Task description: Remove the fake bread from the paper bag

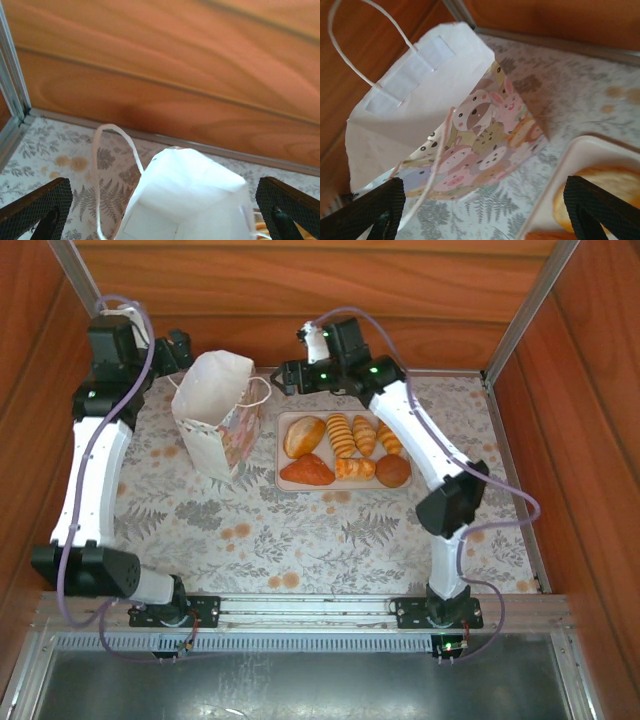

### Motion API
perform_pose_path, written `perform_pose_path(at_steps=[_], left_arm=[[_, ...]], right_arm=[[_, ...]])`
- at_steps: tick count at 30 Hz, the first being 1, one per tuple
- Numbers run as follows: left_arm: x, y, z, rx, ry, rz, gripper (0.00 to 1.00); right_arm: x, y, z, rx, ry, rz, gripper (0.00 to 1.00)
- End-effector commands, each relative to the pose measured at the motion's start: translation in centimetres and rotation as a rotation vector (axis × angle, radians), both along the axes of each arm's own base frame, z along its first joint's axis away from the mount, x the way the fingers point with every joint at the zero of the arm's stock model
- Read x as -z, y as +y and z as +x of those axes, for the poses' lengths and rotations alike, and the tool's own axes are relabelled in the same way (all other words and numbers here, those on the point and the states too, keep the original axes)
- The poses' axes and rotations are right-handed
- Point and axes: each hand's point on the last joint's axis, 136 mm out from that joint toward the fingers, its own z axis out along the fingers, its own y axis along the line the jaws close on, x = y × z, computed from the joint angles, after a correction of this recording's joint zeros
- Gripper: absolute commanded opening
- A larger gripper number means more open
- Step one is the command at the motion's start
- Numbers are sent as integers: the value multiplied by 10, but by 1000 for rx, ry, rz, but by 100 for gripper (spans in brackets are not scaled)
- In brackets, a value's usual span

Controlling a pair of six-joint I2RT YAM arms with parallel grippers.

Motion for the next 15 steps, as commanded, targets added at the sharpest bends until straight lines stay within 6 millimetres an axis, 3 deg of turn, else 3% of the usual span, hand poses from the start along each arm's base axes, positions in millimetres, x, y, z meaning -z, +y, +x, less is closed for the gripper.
perform_pose_path(at_steps=[1, 5, 8, 11, 15], left_arm=[[-17, 9, -30, -32, -57, 20, 100], [-13, 20, -70, -89, -86, 47, 100], [10, 34, -98, -166, -86, 62, 100], [51, 47, -123, -245, -70, 64, 100], [106, 65, -156, -356, -39, 51, 100]], right_arm=[[-53, -44, -13, 90, -204, -42, 90], [-79, -101, -38, 239, -388, -84, 90], [-71, -159, -52, 422, -541, -166, 100], [-53, -220, -70, 624, -651, -262, 100], [1, -293, -92, 835, -599, -410, 100]])
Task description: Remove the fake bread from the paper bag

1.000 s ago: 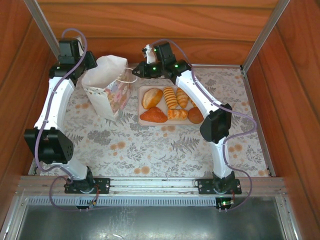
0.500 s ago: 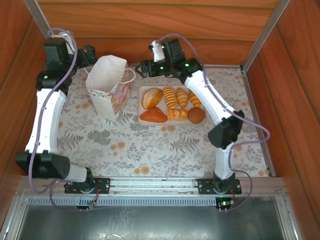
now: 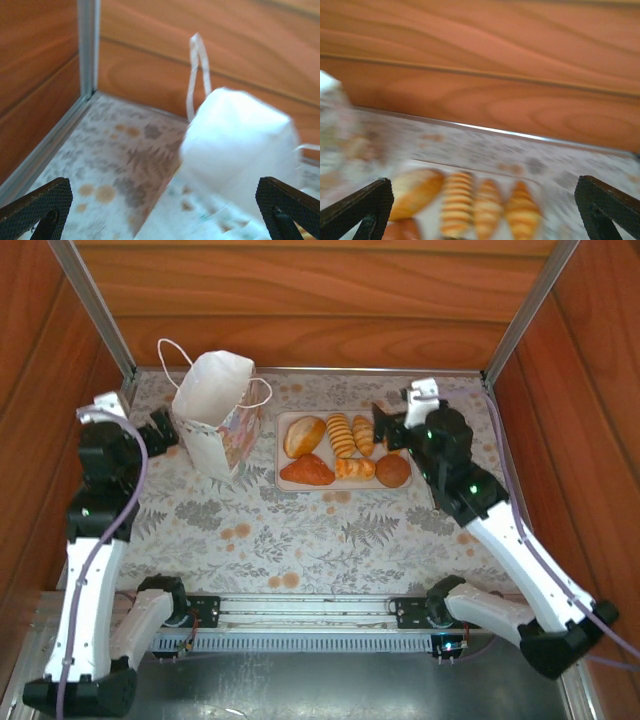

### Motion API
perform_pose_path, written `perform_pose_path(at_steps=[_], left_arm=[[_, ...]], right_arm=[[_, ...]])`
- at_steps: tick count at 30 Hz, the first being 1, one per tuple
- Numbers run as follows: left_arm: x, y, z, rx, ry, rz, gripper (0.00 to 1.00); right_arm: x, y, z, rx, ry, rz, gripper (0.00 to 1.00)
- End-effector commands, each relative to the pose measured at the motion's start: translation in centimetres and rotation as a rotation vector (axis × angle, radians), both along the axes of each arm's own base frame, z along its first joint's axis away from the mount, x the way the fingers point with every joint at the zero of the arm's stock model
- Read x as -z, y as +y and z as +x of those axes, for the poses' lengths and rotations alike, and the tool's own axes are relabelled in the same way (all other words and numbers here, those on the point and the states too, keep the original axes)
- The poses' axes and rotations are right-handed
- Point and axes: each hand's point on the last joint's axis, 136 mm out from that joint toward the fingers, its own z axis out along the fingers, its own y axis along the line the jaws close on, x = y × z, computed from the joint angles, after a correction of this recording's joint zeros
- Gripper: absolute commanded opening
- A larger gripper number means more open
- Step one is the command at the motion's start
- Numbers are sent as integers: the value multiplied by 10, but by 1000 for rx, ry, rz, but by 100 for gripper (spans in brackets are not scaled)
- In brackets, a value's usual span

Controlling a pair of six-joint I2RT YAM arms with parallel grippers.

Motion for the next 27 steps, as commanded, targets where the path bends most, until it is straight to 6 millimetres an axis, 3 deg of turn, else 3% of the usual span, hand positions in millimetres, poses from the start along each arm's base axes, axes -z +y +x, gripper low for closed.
perform_pose_path(at_steps=[1, 5, 8, 11, 13, 16, 22, 27], left_arm=[[37, 26, -22, -156, 1, -8, 100], [86, 38, -42, -230, 16, 8, 100], [112, 46, -42, -269, 21, 46, 100], [125, 53, -34, -305, 8, 83, 100], [127, 59, -27, -324, 14, 153, 100], [147, 75, -22, -424, 71, 194, 100], [196, 63, 4, -327, 173, 231, 100], [207, 57, 20, -287, 119, 224, 100]], right_arm=[[36, -69, -4, 284, 5, -104, 100], [109, -112, -14, 412, 161, -69, 100], [157, -120, -9, 383, 237, -33, 100], [189, -133, -1, 401, 278, 10, 100], [203, -135, 7, 382, 303, 37, 100], [218, -134, 20, 345, 298, 38, 100], [231, -123, 42, 259, 247, 52, 100], [236, -110, 56, 181, 210, 50, 100]])
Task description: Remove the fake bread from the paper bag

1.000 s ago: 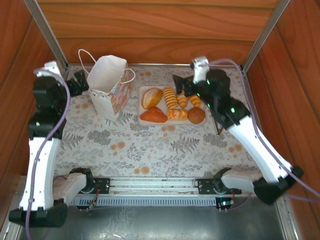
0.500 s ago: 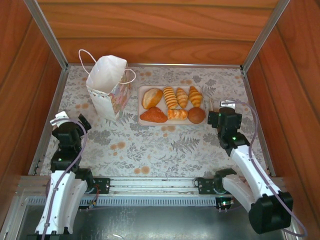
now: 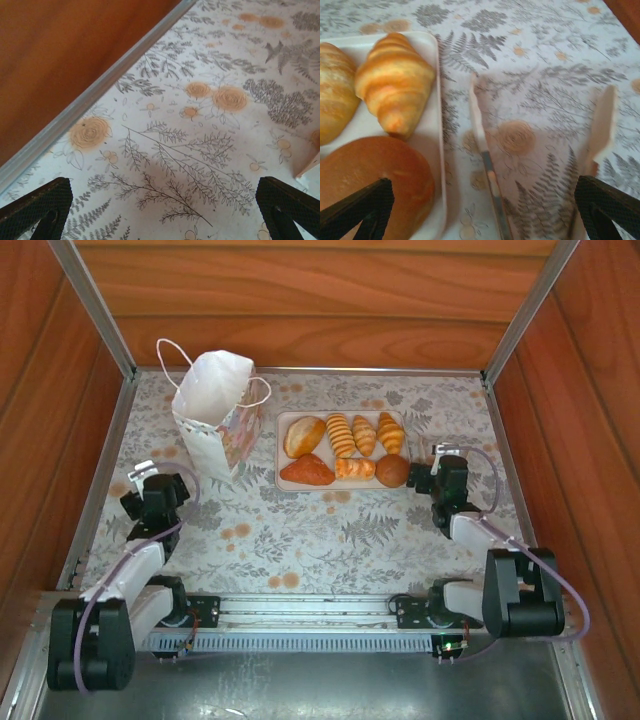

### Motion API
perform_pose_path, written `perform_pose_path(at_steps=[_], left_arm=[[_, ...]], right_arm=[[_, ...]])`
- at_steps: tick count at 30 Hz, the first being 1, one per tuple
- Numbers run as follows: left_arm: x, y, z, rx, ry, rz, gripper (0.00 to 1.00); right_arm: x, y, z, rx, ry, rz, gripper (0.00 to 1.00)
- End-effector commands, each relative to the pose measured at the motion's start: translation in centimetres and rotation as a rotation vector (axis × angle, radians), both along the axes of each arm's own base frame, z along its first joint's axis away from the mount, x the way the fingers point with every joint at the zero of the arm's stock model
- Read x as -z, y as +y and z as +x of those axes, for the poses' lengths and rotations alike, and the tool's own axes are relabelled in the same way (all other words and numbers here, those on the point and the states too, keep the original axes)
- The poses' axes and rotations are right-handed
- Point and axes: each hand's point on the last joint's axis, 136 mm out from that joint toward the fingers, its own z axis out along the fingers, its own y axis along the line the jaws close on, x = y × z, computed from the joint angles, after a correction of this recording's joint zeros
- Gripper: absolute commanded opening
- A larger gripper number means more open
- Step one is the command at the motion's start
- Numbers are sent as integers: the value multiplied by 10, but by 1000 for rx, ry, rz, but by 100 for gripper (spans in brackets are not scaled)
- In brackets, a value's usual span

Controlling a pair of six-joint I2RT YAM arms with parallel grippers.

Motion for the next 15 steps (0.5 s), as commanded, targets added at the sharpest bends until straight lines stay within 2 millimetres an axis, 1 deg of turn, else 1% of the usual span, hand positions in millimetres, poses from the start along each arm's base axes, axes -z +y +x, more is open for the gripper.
perform_pose_path(at_steps=[1, 3, 5, 7, 10, 15], left_arm=[[-29, -4, 25, 39, -151, 8, 100], [-28, -8, 33, 69, -152, 6, 100], [-27, -11, 42, 90, -153, -3, 100], [-25, -15, 50, 107, -163, -25, 100], [-22, -23, 63, 158, -151, -27, 100], [-24, -31, 78, 233, -160, 18, 100]], right_arm=[[-21, 11, 21, -73, -124, 13, 100], [-22, 16, 24, -109, -122, 11, 100], [-26, 21, 27, -131, -168, 20, 100], [-24, 25, 30, -162, -175, 16, 100], [-21, 24, 33, -158, -207, 2, 100], [-13, 29, 29, -192, -227, 2, 100]])
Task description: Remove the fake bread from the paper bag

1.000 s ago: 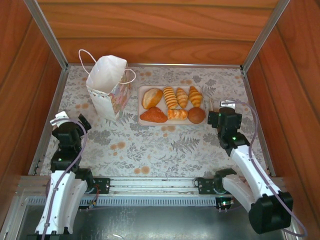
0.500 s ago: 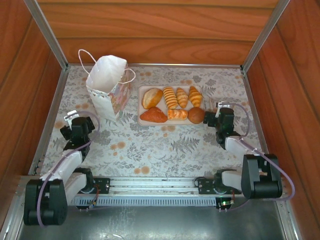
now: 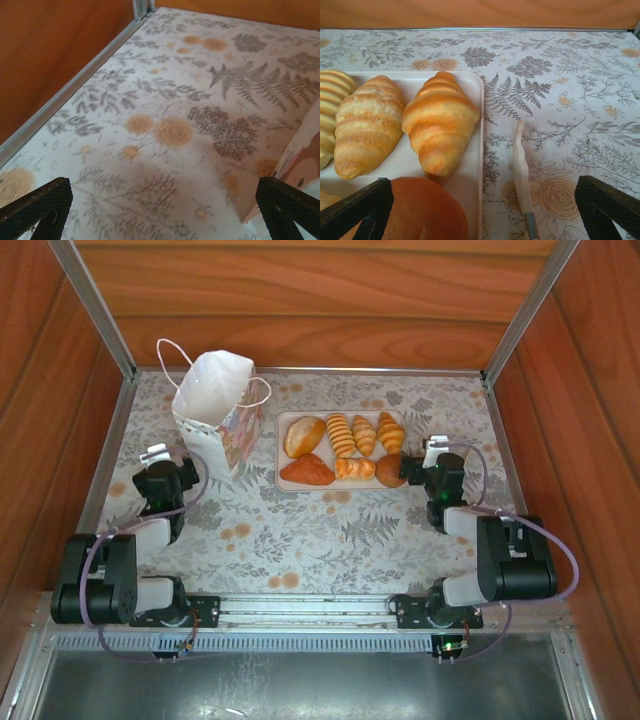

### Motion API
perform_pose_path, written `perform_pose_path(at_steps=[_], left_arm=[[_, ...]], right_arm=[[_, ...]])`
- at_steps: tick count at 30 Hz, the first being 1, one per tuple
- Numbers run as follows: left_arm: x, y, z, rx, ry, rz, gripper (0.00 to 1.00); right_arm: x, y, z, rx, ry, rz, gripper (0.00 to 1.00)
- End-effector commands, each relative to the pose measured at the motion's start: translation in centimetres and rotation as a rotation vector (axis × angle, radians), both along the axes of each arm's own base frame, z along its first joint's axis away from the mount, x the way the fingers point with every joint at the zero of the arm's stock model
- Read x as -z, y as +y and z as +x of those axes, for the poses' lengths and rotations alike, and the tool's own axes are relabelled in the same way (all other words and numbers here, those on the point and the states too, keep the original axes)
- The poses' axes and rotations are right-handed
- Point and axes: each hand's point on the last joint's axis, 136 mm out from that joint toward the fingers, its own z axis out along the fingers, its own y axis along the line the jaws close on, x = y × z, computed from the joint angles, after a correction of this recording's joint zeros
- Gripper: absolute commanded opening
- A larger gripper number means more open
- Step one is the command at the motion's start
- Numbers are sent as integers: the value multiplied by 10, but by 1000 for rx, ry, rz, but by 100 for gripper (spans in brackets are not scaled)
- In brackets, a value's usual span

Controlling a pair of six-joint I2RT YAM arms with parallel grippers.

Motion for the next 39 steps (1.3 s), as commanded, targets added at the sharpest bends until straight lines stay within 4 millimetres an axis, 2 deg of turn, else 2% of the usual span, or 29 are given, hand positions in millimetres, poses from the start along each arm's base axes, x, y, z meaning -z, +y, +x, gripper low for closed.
perform_pose_path(at_steps=[1, 8, 18, 39], left_arm=[[-17, -8, 18, 75, -76, 41, 100], [6, -16, 28, 129, -84, 39, 100], [7, -10, 40, 92, -55, 53, 100], [7, -17, 41, 123, -45, 63, 100]], right_arm=[[-9, 1, 1, -25, -83, -8, 100], [-1, -9, 7, 31, -57, -6, 100], [7, -28, 21, 143, 28, 8, 100], [7, -27, 21, 140, 28, 9, 100]])
